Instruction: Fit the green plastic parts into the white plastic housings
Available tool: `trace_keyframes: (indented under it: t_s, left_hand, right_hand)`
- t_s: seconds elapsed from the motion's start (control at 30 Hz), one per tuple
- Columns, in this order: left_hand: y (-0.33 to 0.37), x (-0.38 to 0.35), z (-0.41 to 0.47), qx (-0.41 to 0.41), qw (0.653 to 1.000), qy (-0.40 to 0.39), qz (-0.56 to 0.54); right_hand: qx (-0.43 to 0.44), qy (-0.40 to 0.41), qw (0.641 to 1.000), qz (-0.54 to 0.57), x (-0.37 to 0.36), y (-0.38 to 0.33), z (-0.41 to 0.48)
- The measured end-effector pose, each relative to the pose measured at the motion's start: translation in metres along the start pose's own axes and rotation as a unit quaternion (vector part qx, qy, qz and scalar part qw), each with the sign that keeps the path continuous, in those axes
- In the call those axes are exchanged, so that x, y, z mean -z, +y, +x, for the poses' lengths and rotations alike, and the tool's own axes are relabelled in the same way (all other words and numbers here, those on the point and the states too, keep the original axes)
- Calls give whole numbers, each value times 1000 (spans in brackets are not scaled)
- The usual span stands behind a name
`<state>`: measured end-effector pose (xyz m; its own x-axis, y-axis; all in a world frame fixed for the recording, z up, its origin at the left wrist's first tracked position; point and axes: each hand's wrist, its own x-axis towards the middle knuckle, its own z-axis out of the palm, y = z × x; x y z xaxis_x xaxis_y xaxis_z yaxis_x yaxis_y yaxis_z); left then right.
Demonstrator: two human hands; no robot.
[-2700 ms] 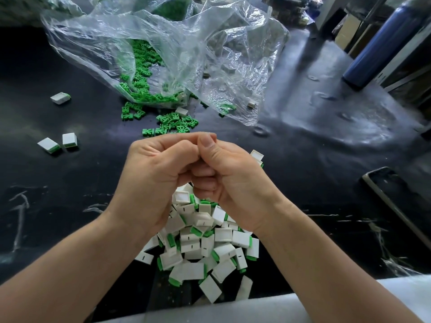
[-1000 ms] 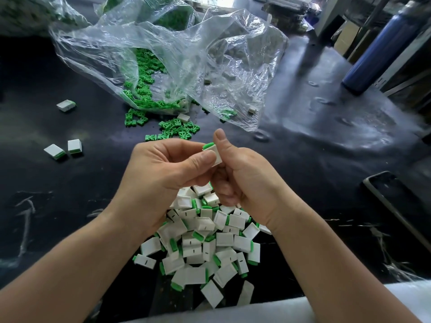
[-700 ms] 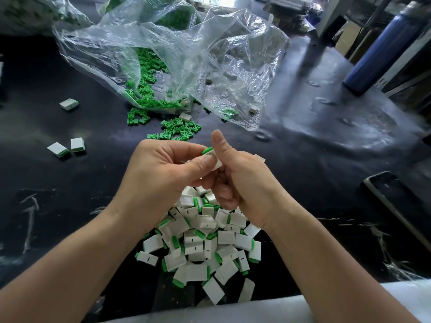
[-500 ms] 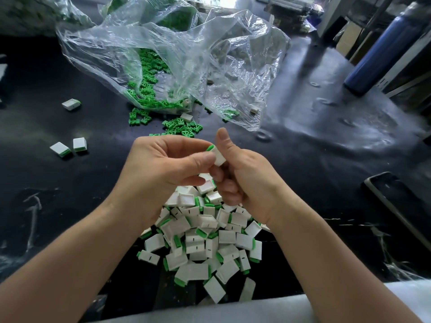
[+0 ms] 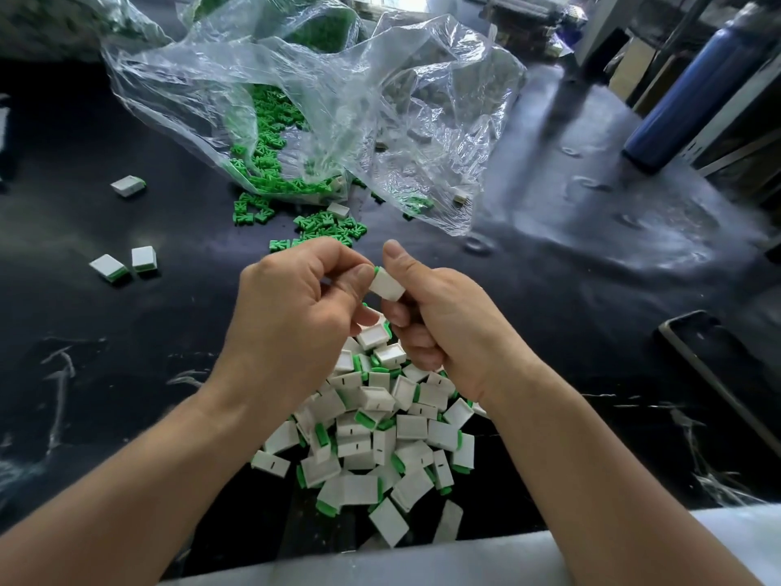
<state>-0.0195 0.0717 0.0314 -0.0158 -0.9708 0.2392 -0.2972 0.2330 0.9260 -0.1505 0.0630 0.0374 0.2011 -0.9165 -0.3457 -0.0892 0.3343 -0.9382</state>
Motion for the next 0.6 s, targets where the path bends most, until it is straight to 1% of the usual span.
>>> trace_keyframes:
  t_s: [0.07,0.13,0.23,0.4,0.5,0.6]
  left_hand:
    - [5,2,0,14,997,-36,-70]
    - [8,5,0,18,993,-54,-100]
    - [9,9,2,13,994,-61,-89]
    - [9,19,6,67,988,-78,-119]
    - [11,22,5,75,986,-115,-95]
    - [13,26,3,81,982,-163,-60]
  right_hand:
    - [12,3,1000,-11,2,0,0]
    - [21,2,999,-40,3,0,0]
    - [38,5,995,-93,5,0,0]
    - [55,20,990,-131,9,0,0]
    - [63,36,985,-159,13,0,1]
    - [67,52,983,-163,17,1,3]
